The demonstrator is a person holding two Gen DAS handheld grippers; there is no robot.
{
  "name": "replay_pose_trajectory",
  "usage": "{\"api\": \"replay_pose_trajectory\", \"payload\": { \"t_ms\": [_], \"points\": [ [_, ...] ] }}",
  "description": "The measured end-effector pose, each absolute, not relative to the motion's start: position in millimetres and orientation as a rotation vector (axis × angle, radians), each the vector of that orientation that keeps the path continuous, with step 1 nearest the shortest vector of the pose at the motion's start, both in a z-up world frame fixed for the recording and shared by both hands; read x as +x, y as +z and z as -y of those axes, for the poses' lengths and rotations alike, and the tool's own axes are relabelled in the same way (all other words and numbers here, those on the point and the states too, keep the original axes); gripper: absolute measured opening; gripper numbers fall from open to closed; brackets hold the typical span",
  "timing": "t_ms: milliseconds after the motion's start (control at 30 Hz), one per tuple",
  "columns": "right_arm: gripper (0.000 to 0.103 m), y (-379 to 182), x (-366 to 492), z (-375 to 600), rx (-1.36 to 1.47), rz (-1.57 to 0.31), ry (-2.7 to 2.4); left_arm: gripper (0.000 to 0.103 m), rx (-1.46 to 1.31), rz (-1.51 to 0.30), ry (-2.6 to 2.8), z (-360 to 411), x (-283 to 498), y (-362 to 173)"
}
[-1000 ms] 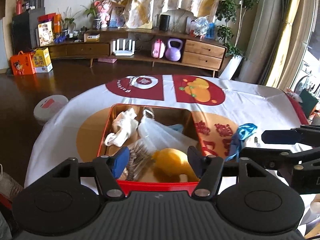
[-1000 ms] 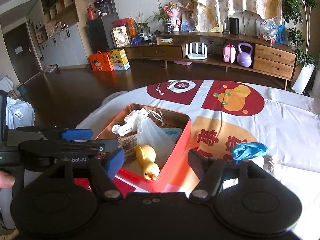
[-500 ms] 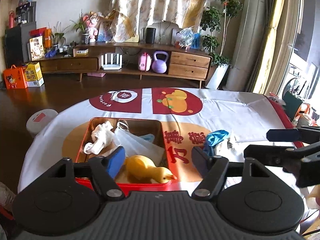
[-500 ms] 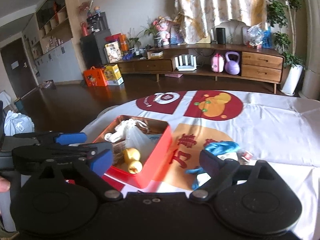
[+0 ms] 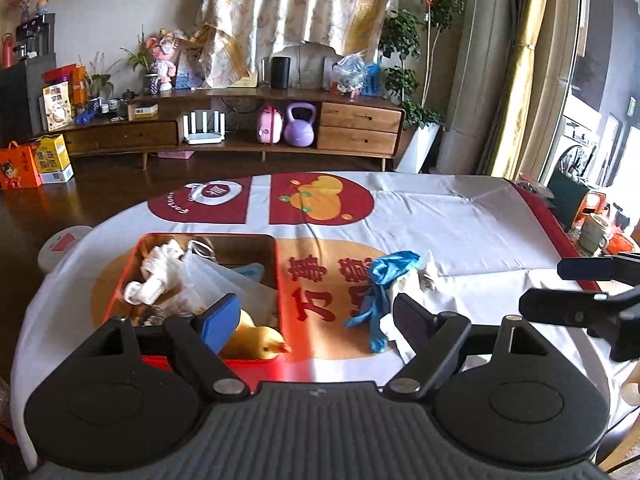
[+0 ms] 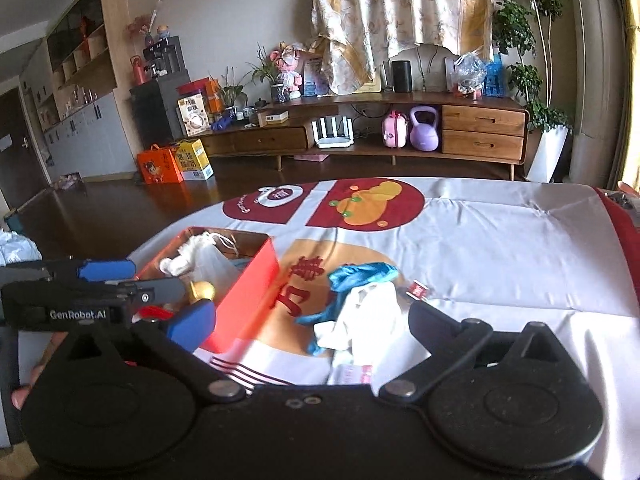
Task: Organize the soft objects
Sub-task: 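Withdraw both tools from the tin toward the blue and white gloves, then grasp the blue rubber glove with the left gripper while the right grasps the white cloth glove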
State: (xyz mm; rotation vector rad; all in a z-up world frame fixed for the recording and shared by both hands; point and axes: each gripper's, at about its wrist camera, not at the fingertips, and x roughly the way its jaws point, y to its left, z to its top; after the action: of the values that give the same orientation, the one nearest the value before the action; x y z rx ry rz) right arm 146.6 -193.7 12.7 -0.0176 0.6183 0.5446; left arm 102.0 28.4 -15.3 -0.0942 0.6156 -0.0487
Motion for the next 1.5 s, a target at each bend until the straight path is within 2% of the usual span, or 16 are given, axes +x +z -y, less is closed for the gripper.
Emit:
{"api": "replay_pose_trajectory", "payload": {
  "t_ms": [800, 1000, 1300, 1500],
  "points": [
    [0.100, -53, 180, 216, -0.089, -0.683, 0.554, 0.086, -0.050, -0.731, -0.083, 27, 192, -55],
    [0.094, -62, 203, 214, -0.097, -0.684, 0.589, 0.086, -0.048, -0.742, -0.099, 34, 214, -68],
    [0.077, -82, 242, 197, -0.115, -0.733, 0.621, 0.086, -0.062, -0.785, -0.096, 32, 250, -88],
    [0.075, -91, 262, 185, -0.123, -0.743, 0.629, 0.086, -0.127, -0.805, -0.119, 26, 272, -96]
  ]
}}
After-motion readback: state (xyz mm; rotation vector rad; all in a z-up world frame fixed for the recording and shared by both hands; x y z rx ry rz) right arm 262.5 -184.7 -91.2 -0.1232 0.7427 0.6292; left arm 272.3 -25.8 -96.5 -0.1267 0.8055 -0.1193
